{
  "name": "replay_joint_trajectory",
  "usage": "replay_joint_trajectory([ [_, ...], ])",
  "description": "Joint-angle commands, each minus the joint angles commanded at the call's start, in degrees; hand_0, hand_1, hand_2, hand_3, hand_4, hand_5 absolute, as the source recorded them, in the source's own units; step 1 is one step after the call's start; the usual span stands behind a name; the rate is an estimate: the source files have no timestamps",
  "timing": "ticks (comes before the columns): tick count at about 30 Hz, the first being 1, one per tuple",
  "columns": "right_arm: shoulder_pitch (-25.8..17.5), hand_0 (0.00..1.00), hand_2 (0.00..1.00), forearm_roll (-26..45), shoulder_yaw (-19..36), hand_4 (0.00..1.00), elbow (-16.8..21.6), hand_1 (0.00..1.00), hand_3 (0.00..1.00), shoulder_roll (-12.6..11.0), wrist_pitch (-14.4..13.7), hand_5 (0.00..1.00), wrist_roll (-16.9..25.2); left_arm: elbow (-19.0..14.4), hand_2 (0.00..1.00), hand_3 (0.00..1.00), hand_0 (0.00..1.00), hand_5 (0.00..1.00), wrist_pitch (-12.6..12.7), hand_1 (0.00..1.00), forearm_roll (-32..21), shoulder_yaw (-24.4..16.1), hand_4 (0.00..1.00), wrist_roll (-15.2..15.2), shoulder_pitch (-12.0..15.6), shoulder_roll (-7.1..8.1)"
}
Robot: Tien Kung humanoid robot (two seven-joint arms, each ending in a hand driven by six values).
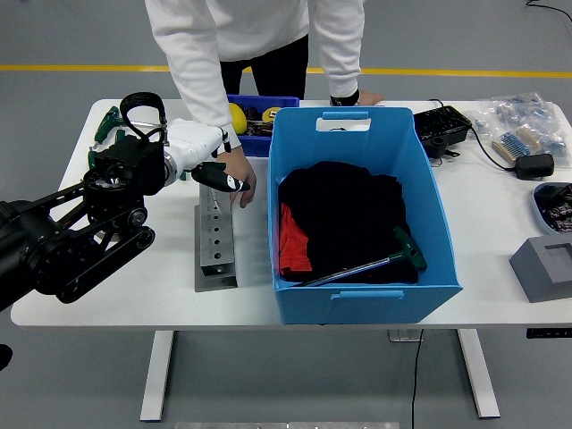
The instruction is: Lift tool from toolbox,place it in box,lift tool from toolbox,place it in box
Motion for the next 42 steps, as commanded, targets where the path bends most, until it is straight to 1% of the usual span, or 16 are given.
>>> replay_joint_trajectory([
  [3, 0.04, 0.697, 0.738, 0.18, -0.20, 0.863, 0.00, 0.665, 0.607, -0.01, 0.00, 0.774, 0.05, 0.84, 0.657, 0.731, 0.672, 0.806, -0.25, 0.631, 0.65, 1.25, 0.970, -0.12, -0.63, -0.10],
  [4, 0.05, 0.696, 0.737, 0.25, -0.29, 0.863, 0.00, 0.665, 0.605, -0.02, 0.00, 0.774, 0.06, 1.07, 0.658, 0.712, 0.684, 0.806, -0.31, 0.635, 0.84, 1.49, 0.970, -0.15, -0.78, -0.14],
  [9, 0.13, 0.696, 0.737, 0.83, -0.77, 0.863, 0.00, 0.665, 0.605, -0.06, 0.05, 0.774, 0.21, 2.14, 0.658, 0.712, 0.684, 0.806, -1.01, 0.635, 1.37, 2.70, 0.970, 0.16, -1.58, -0.21],
  [10, 0.14, 0.697, 0.738, 0.94, -0.88, 0.863, 0.00, 0.665, 0.604, -0.07, 0.06, 0.774, 0.25, 2.19, 0.659, 0.696, 0.687, 0.807, -1.24, 0.636, 1.41, 2.91, 0.971, 0.29, -1.69, -0.15],
  [15, 0.18, 0.697, 0.738, 1.27, -1.10, 0.863, 0.00, 0.665, 0.604, -0.07, 0.08, 0.774, 0.34, 2.20, 0.659, 0.696, 0.687, 0.807, -2.36, 0.636, 1.37, 4.18, 0.971, 0.72, -2.45, 0.06],
  [16, 0.19, 0.697, 0.738, 1.27, -1.14, 0.862, 0.00, 0.664, 0.605, -0.07, 0.08, 0.775, 0.34, 2.17, 0.648, 0.662, 0.693, 0.807, -2.62, 0.628, 1.29, 4.49, 0.970, 0.82, -2.65, 0.09],
  [21, 0.19, 0.697, 0.738, 1.51, -1.43, 0.862, 0.00, 0.664, 0.605, -0.08, 0.12, 0.775, 0.40, 2.03, 0.648, 0.662, 0.693, 0.807, -3.75, 0.628, 0.97, 5.49, 0.970, 1.21, -3.28, 0.18],
  [23, 0.16, 0.698, 0.737, 1.57, -1.48, 0.862, 0.00, 0.664, 0.605, -0.08, 0.14, 0.776, 0.42, 1.95, 0.639, 0.646, 0.693, 0.805, -4.13, 0.622, 0.59, 5.76, 0.970, 1.44, -3.36, 0.22],
  [27, 0.10, 0.698, 0.737, 1.45, -1.32, 0.862, 0.00, 0.664, 0.605, -0.04, 0.13, 0.776, 0.39, 2.07, 0.639, 0.646, 0.693, 0.805, -4.18, 0.622, -1.72, 6.26, 0.970, 1.71, -3.33, 0.32],
  [34, -0.04, 0.699, 0.737, 1.71, -1.61, 0.862, 0.00, 0.664, 0.605, -0.01, 0.16, 0.776, 0.42, 2.06, 0.638, 0.624, 0.698, 0.814, -4.95, 0.621, -4.04, 6.94, 0.973, 2.71, -3.34, 0.29],
  [42, -0.20, 0.697, 0.737, 1.83, -1.81, 0.862, 0.00, 0.664, 0.604, 0.06, 0.14, 0.774, 0.41, 2.59, 0.631, 0.612, 0.704, 0.814, -5.07, 0.607, -3.43, 7.72, 0.973, 2.99, -3.75, -0.21],
])
